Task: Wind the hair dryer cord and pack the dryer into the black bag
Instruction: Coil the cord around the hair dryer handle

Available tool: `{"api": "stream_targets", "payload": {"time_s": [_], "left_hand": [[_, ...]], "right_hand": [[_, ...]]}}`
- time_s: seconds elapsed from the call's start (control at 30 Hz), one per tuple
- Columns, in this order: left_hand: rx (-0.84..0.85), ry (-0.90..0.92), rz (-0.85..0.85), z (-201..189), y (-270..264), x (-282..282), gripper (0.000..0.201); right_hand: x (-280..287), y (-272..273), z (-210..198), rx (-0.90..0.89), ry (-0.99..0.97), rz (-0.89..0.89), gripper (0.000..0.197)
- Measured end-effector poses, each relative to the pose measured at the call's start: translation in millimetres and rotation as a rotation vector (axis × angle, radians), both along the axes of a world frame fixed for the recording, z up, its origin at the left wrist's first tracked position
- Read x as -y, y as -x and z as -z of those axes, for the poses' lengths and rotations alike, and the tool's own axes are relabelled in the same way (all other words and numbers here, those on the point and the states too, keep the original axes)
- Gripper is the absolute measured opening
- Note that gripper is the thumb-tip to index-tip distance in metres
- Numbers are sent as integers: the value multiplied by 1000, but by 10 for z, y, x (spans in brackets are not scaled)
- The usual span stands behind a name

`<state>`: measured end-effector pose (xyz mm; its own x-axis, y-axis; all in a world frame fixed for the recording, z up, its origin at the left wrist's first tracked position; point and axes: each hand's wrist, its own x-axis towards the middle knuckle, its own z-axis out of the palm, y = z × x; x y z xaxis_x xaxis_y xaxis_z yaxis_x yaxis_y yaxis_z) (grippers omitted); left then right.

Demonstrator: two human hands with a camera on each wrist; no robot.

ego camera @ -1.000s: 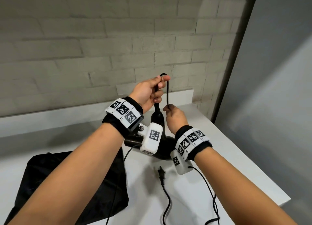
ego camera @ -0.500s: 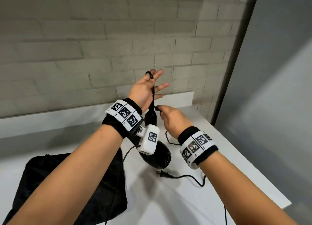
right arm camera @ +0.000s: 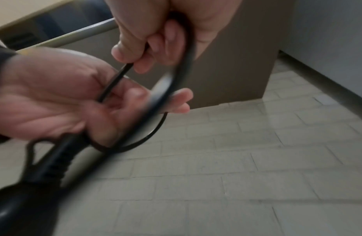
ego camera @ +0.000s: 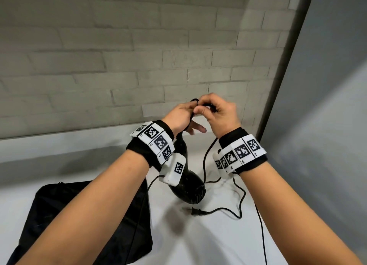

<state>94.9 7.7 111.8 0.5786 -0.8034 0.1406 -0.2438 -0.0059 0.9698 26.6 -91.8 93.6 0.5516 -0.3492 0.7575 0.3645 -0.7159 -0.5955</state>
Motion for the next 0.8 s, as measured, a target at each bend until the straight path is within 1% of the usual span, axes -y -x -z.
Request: {"api": "stream_targets", "payload": {"time_s": [0.03, 0.1, 0.13, 0.17, 0.2, 0.23, 0.27, 0.33, 0.37, 0.4, 0.5, 0.57, 0.6, 0.63, 0.7, 0.77, 0.8], "left_hand": [[-15, 21, -39, 0, 16, -4, 33], [-93, 69, -88, 3, 40, -14, 34], [-140, 83, -64, 6, 43, -12, 36], [-170, 79, -3, 8, 52, -9, 42], [-178, 59, 54, 18, 61, -7, 52], [-170, 36, 77, 29, 68, -2, 61], [-161, 28, 68, 38, 64, 4, 65], [-190, 74, 46, 43, 44, 2, 61], [-229, 110, 48, 40, 24, -4, 58], [-273, 141, 52, 35, 4, -16, 54], [-391, 207, 64, 10, -35, -60, 43], [-430, 232, 80, 12, -38, -84, 40], [-443, 234, 90, 19, -38, -92, 39], [-458, 236, 102, 26, -38, -95, 39], [-500, 246, 125, 37, -44, -95, 38], [-553, 262, 145, 42, -59, -93, 38], [-584, 271, 151, 51, -69, -93, 38]], "right_hand": [[16, -7, -29, -8, -14, -8, 12], [24, -18, -91, 3, -101, -45, 22], [41, -34, -109, 14, -125, -49, 20], [64, -47, -120, 27, -117, -35, 15], [81, -55, -128, 30, -98, -13, 13], [107, -65, -129, 42, -93, 1, 14], [126, -68, -128, 48, -108, 11, 20], [164, -72, -99, 69, -139, 44, 31], [187, -79, -76, 77, -153, 61, 32], [194, -83, -53, 78, -160, 68, 29], [202, -80, 30, 40, -164, 46, 7], [191, -76, 95, -25, -133, 34, 24], [179, -79, 129, -67, -123, 22, 28], [165, -76, 147, -109, -127, 5, 28], [111, -62, 132, -179, -195, -49, 23], [51, -32, 77, -221, -340, -131, 33], [29, -13, 54, -226, -415, -184, 33]]}}
